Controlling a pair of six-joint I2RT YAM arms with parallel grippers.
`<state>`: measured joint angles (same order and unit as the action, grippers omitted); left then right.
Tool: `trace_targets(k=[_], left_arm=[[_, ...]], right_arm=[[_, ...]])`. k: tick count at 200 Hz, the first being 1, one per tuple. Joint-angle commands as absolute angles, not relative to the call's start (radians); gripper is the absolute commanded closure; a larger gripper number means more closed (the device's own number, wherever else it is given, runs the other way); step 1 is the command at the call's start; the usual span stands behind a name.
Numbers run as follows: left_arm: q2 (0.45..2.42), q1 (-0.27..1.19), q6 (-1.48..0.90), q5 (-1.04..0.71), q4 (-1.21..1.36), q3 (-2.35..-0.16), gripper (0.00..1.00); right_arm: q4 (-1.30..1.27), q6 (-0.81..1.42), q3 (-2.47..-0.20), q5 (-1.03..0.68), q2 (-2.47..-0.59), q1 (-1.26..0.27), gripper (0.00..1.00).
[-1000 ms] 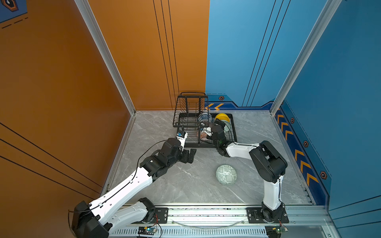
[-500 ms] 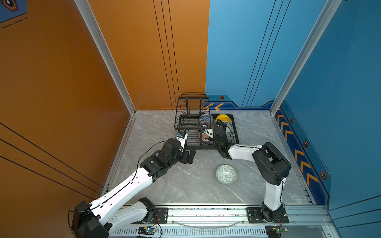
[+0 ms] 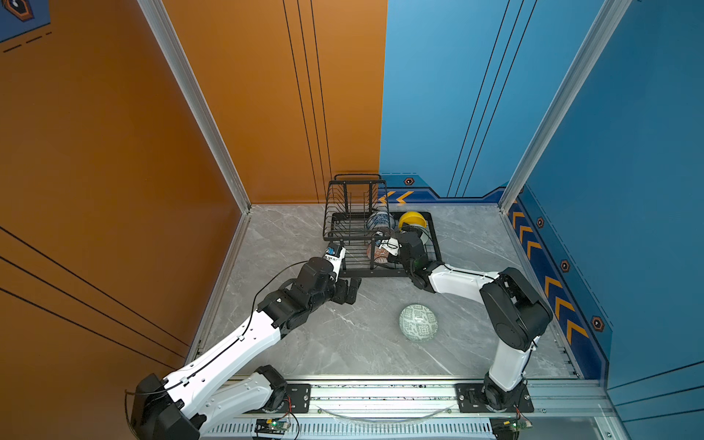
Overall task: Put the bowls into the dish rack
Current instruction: 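Open the right gripper and draw it back from the orange bowl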
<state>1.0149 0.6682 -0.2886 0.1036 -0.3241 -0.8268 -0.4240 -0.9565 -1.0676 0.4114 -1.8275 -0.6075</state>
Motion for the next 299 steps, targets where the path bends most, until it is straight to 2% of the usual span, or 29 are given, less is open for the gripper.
trace_targets(k=[1,200,299], left_arm=[[0.999,0.656,-0.291,0.118,-0.338,-0.812,0.02],[1.013,0.647,-0.287,0.117,-0.341,-0.821,0.02],[1.062,0.647,-0.29,0.083,-0.305,-0.832,0.02]], right_arm=[[-0.347,-0.929,-1.067,0.352,-1.778,-0.611,0.0],[-0.234,-0.831,-0.956,0.403,-1.619,-0.577,0.0],[-0.202,-0.586,-0.786,0.36,-1.362,-0.554,0.0]])
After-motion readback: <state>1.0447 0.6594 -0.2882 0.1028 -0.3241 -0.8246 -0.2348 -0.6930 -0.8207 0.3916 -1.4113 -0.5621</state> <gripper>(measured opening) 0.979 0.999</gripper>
